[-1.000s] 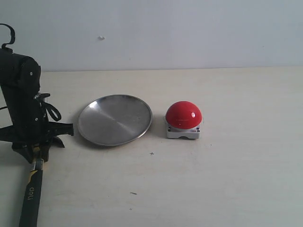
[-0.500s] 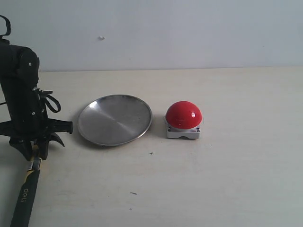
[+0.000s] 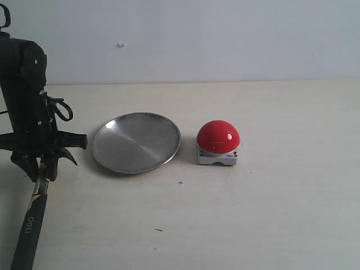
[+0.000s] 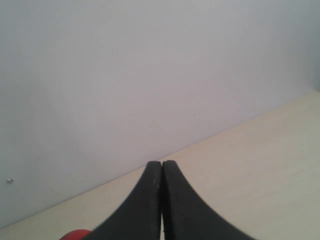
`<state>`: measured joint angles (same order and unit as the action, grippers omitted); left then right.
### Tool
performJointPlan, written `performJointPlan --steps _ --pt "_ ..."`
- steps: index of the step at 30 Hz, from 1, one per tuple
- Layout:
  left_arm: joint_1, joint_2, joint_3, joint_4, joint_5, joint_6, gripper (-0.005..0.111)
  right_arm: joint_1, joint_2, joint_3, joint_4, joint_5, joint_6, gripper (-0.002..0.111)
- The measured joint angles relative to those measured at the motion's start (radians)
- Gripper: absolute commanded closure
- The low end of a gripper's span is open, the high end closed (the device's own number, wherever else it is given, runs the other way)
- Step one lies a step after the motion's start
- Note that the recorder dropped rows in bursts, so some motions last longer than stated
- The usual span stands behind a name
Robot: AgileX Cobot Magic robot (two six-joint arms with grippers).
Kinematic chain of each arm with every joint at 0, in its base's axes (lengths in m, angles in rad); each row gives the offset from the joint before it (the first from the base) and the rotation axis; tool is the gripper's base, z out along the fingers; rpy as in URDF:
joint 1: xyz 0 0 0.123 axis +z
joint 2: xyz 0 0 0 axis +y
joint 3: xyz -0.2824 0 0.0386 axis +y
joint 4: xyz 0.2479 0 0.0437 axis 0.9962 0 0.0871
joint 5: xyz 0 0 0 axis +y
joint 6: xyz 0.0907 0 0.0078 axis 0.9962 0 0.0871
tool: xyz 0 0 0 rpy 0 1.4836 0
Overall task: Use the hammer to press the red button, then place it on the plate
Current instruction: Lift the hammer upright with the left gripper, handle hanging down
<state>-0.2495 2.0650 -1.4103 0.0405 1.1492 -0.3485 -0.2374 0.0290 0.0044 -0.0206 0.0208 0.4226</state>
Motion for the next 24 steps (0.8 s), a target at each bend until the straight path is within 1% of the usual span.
performJointPlan --steps 24 --pt "0.000 0.000 0.000 0.000 0.025 0.077 0.107 0.000 0.000 0.000 0.000 0.000 0.000 0.108"
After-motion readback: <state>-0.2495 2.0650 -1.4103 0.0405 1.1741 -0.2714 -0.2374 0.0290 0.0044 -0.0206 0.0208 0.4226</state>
